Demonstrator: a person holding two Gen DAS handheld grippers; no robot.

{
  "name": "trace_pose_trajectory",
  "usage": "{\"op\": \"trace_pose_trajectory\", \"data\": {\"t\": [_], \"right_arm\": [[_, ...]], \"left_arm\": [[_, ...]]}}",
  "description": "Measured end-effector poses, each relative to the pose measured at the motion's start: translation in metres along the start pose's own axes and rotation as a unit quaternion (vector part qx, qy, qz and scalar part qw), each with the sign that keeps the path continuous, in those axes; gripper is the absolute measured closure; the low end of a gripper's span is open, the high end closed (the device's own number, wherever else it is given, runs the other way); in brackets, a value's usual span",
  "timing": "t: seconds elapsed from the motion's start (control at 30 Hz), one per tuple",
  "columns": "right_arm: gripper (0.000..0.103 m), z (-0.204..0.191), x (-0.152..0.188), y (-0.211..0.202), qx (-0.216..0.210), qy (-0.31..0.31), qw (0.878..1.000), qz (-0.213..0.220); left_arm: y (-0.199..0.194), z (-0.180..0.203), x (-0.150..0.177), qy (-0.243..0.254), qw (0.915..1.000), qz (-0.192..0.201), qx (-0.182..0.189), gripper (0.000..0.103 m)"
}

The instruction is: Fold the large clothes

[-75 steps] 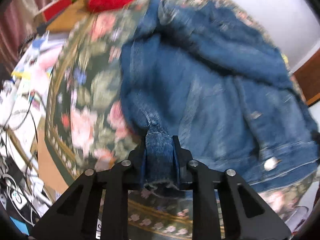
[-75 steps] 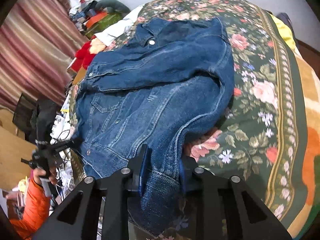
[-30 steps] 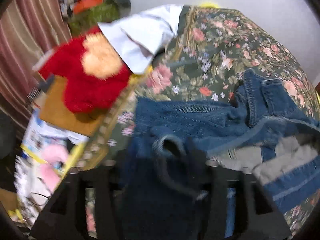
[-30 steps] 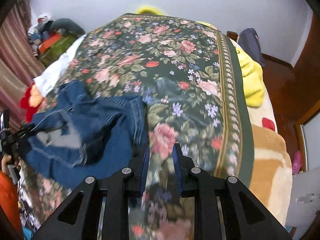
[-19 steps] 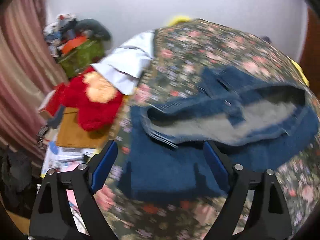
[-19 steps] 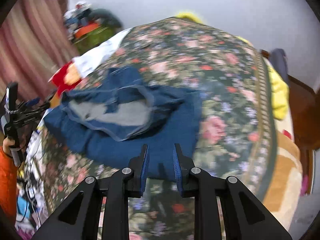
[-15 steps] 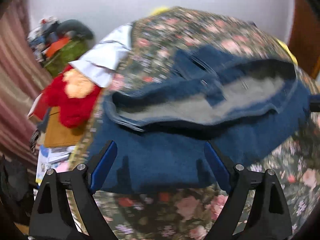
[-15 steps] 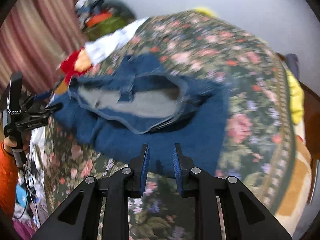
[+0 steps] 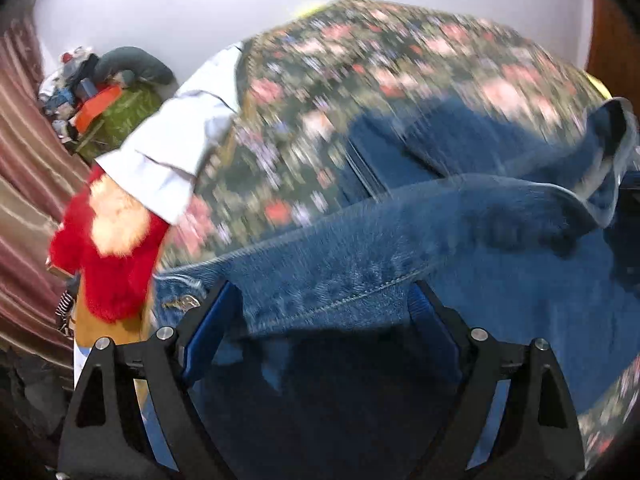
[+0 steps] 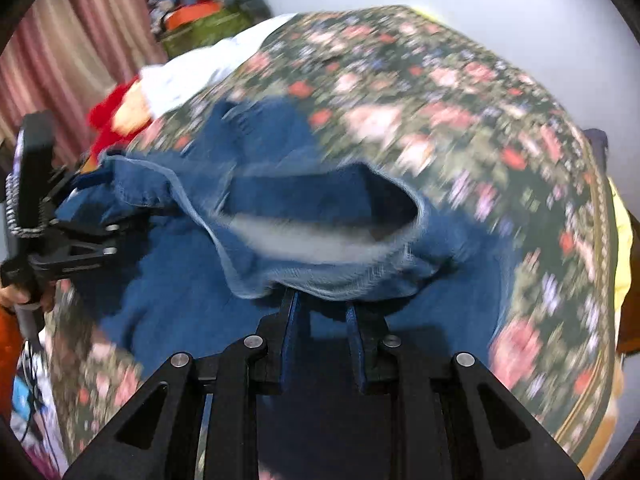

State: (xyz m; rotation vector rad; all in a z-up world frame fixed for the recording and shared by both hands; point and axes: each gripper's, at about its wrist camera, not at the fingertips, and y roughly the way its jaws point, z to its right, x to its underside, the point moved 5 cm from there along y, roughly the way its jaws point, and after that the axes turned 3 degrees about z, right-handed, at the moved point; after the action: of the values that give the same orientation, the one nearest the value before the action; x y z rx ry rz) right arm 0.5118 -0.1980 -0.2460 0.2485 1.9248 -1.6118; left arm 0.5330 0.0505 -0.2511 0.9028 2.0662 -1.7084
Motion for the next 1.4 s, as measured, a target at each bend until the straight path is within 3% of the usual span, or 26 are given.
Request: {"op": "trace_pose_trajectory", "data": {"t": [0.07,0.13,0.2,0.3,0.4,0.47,0.7,0.8,0.9,1.0,1.07,1.13,1.2,1.27,1.37,1.4], "right_arm": [[0.084,0.016,-0.018,0.004,0.006,0.026,0.999,0.017],[0.084,0.035,-0.034,0.013,0.016,0.055,0.998,0.025],[0.084,0.049,-0.042,0.027,0.007,0.082,0.997,0.006],[0.084,0.053,-0.040,0.031,-0.007,0.097,0.995,-0.001],[0.084,0.050,-0.036,0.013,0.046,0.070,0.996,0.015],[0.084,0.045,-0.033,-0.001,0.045,0.062,0.997,0.027],[0.084,-0.021,-0.029,-0.031,-0.027,0.022,0.999,0.038],[0.084,-0.062,-0.021,-0.017,-0.061,-0.001,0.998,0.016],[0.084,-0.096,-0.002,0.008,-0.069,-0.029,0.997,-0.029],[0.084,-0.108,0.022,0.037,-0.036,-0.075,0.993,-0.084],[0.084,-0.104,0.035,0.046,-0.009,-0.105,0.989,-0.101],[0.084,-0.098,0.044,0.040,-0.010,-0.127,0.988,-0.085],[0.084,-0.081,0.050,0.026,0.027,-0.135,0.988,-0.076],[0.084,-0.063,0.053,0.011,0.043,-0.131,0.988,-0.069],[0.084,-0.036,0.056,-0.011,0.031,-0.102,0.993,-0.055],[0.084,-0.027,0.059,-0.017,0.050,-0.097,0.993,-0.054]], "left_arm": [[0.006,-0.009,-0.017,-0.008,0.9996,0.015,-0.024,0.014],[0.026,-0.015,-0.022,-0.011,0.9992,-0.006,-0.038,0.014],[0.045,-0.016,-0.019,-0.004,0.9980,-0.037,-0.050,0.014],[0.048,-0.013,-0.014,0.009,0.9979,-0.038,-0.052,0.017],[0.021,-0.018,-0.017,-0.022,0.9994,-0.014,-0.021,0.017],[-0.004,-0.023,-0.020,-0.038,0.9993,0.003,0.001,0.017],[-0.071,-0.036,-0.003,-0.050,0.9975,0.044,0.021,0.007],[-0.066,-0.039,0.023,-0.051,0.9983,0.019,0.022,0.006],[-0.040,-0.041,0.063,-0.057,0.9975,-0.037,0.017,0.006],[-0.023,-0.051,0.094,-0.052,0.9964,-0.066,-0.010,0.004],[-0.022,-0.057,0.108,-0.069,0.9954,-0.062,0.021,0.004],[-0.025,-0.063,0.116,-0.096,0.9927,-0.058,0.044,0.004],[-0.030,-0.066,0.119,-0.111,0.9910,-0.056,0.050,0.004],[-0.037,-0.067,0.121,-0.111,0.9916,-0.050,0.045,0.004],[-0.050,-0.068,0.126,-0.103,0.9936,-0.042,0.020,0.004],[-0.055,-0.071,0.128,-0.102,0.9938,-0.040,0.017,0.004]]}}
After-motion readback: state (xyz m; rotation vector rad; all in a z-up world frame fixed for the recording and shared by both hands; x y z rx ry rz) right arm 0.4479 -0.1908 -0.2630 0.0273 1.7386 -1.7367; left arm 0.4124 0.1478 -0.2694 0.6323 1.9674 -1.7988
